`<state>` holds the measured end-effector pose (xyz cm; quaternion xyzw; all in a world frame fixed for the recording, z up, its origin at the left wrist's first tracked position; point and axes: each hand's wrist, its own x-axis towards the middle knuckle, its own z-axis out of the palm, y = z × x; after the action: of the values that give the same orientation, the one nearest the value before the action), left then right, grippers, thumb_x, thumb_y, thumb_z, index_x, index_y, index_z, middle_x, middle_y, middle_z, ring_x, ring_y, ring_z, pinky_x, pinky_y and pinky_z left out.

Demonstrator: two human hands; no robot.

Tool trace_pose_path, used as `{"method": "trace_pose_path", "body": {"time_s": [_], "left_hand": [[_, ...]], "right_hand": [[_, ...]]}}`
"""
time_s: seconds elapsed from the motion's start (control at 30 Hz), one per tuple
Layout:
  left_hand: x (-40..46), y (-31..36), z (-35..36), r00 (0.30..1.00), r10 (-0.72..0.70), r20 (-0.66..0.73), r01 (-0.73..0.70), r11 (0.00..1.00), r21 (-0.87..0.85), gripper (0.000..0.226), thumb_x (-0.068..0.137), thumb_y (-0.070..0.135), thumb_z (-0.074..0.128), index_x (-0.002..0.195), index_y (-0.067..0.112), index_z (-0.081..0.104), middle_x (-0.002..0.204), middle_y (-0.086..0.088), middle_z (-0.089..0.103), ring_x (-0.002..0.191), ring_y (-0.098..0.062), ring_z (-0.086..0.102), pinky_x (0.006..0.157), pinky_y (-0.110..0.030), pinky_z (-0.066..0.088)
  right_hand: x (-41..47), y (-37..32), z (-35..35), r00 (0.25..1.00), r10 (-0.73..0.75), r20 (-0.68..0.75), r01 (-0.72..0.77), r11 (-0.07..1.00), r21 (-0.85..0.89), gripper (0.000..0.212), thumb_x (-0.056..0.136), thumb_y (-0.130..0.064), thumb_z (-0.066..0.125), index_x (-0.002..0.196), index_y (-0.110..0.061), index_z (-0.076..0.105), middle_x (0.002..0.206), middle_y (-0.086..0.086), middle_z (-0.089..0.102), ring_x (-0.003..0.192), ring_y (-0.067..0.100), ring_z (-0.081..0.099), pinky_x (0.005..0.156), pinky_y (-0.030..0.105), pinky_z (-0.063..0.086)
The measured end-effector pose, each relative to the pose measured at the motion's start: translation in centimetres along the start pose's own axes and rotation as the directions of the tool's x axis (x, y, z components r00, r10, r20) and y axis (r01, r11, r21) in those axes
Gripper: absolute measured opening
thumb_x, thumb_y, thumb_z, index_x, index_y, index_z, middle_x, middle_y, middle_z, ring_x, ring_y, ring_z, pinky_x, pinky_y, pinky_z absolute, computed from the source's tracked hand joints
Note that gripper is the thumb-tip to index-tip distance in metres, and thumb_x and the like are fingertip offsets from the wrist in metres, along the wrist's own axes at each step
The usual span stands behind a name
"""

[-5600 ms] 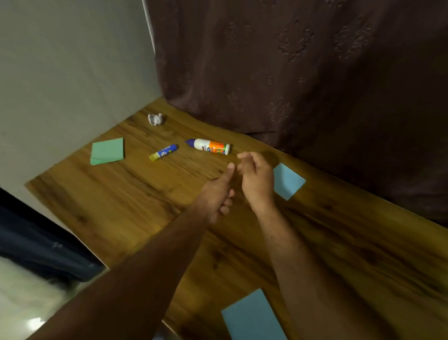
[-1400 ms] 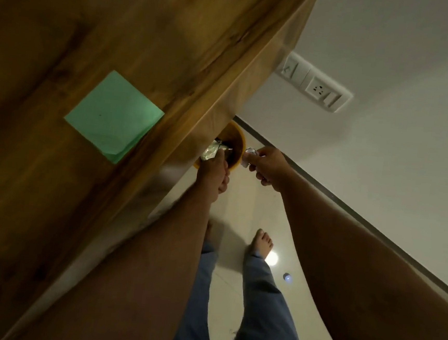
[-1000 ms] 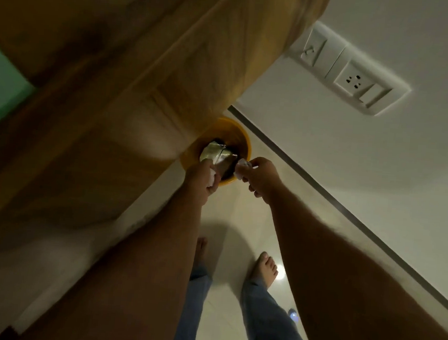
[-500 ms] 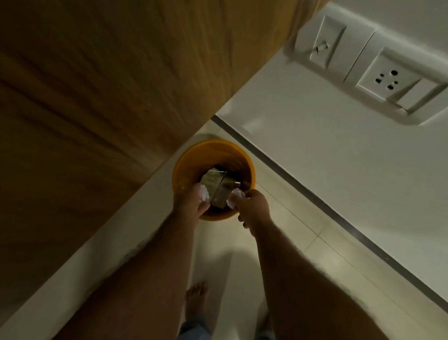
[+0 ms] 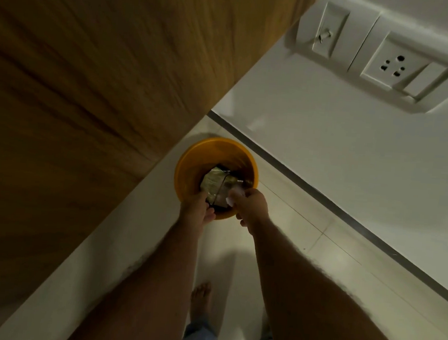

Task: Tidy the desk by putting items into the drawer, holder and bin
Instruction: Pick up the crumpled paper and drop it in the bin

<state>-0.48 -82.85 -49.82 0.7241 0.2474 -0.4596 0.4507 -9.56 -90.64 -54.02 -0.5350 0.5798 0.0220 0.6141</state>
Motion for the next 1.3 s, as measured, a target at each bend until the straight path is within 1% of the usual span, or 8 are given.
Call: {"method": "trace_pose_path", "body": {"time_s": [0.13,0.27,0.43,0.67,0.8,0.93,1.07,1.3], "left_hand": [[0.2,-0.1,0.0,0.999,0.028,0.019,-0.028,1.000,0.003,0.051,0.100,0.033,0.049,0.140,0.003,0.039,0.132,-0.019,0.053,0.116,-0.031,0.058,0.094,-0.041,0.051],[0.2,-0.8,0.0,0.994,0.049,0.099,-0.056,0.996,0.074,0.038,0.097,0.022,0.054,0.131,0.005,0.050,0.122,-0.013,0.060,0.104,-0.025,0.063,0.077,-0.036,0.055],[0.3,-2.0,0.6,0.976,0.165,0.139,-0.191,0.961,0.201,0.027,0.092,0.016,0.060,0.118,0.013,0.063,0.111,-0.011,0.069,0.100,-0.025,0.067,0.079,-0.040,0.058],[0.5,-0.9,-0.2,0.960,0.270,-0.074,-0.247,0.941,0.230,0.033,0.095,0.021,0.050,0.125,0.009,0.058,0.119,-0.016,0.060,0.106,-0.030,0.060,0.083,-0.042,0.057],[-0.8,-0.7,-0.7,0.971,0.233,-0.045,-0.220,0.954,0.204,0.030,0.098,0.020,0.050,0.123,0.007,0.057,0.115,-0.013,0.057,0.106,-0.028,0.057,0.080,-0.038,0.053],[-3.9,-1.3,-1.3,0.972,0.235,0.022,-0.235,0.951,0.200,0.032,0.097,0.017,0.053,0.127,0.008,0.057,0.115,-0.012,0.057,0.106,-0.026,0.057,0.083,-0.037,0.053],[-8.6,-1.6,-1.5,0.979,0.197,0.057,-0.204,0.967,0.151,0.032,0.097,0.017,0.054,0.127,0.008,0.056,0.116,-0.011,0.059,0.112,-0.028,0.057,0.085,-0.038,0.054],[-20.5,0.6,-3.5,0.985,0.141,0.101,-0.145,0.989,0.028,0.037,0.096,0.024,0.053,0.129,0.009,0.053,0.118,-0.011,0.058,0.102,-0.025,0.059,0.076,-0.038,0.052]], "right_hand": [[0.1,-0.5,-0.3,0.998,0.057,-0.034,-0.052,0.991,0.125,0.051,0.083,-0.050,0.063,0.120,-0.016,0.053,0.101,0.009,0.068,0.087,0.029,0.068,0.046,0.027,0.050],[-0.7,-0.5,-0.8,0.976,0.186,0.115,-0.215,0.905,0.366,0.012,0.090,-0.019,0.057,0.095,-0.008,0.061,0.085,0.012,0.063,0.076,0.025,0.062,0.068,0.038,0.057],[-1.2,-0.9,0.4,0.986,0.114,0.126,-0.158,0.882,0.444,0.015,0.085,-0.003,0.054,0.094,-0.001,0.065,0.093,0.019,0.068,0.086,0.033,0.069,0.085,0.049,0.058],[-1.0,-2.1,1.5,0.976,0.144,0.165,-0.213,0.794,0.569,0.054,0.092,-0.050,0.052,0.130,-0.013,0.051,0.122,0.009,0.064,0.108,0.026,0.063,0.095,0.045,0.053],[-2.6,-1.6,-0.1,0.981,0.191,0.034,-0.186,0.880,0.436,0.048,0.100,-0.040,0.045,0.135,-0.008,0.038,0.119,0.010,0.054,0.101,0.020,0.051,0.068,0.027,0.043],[-5.0,-1.6,-1.8,0.989,0.150,0.013,-0.149,0.958,0.247,0.029,0.097,-0.025,0.051,0.112,0.000,0.054,0.084,0.004,0.053,0.068,0.012,0.047,0.054,0.023,0.037],[-9.7,-4.6,-3.5,0.998,0.046,0.050,-0.055,0.978,0.199,0.015,0.092,-0.015,0.056,0.078,-0.017,0.059,0.072,0.001,0.056,0.065,0.012,0.049,0.063,0.029,0.040],[-21.5,-11.0,-8.1,0.992,-0.006,0.124,-0.006,0.995,0.098,0.015,0.091,-0.021,0.058,0.076,-0.016,0.059,0.077,0.010,0.054,0.074,0.024,0.049,0.067,0.036,0.039]]}}
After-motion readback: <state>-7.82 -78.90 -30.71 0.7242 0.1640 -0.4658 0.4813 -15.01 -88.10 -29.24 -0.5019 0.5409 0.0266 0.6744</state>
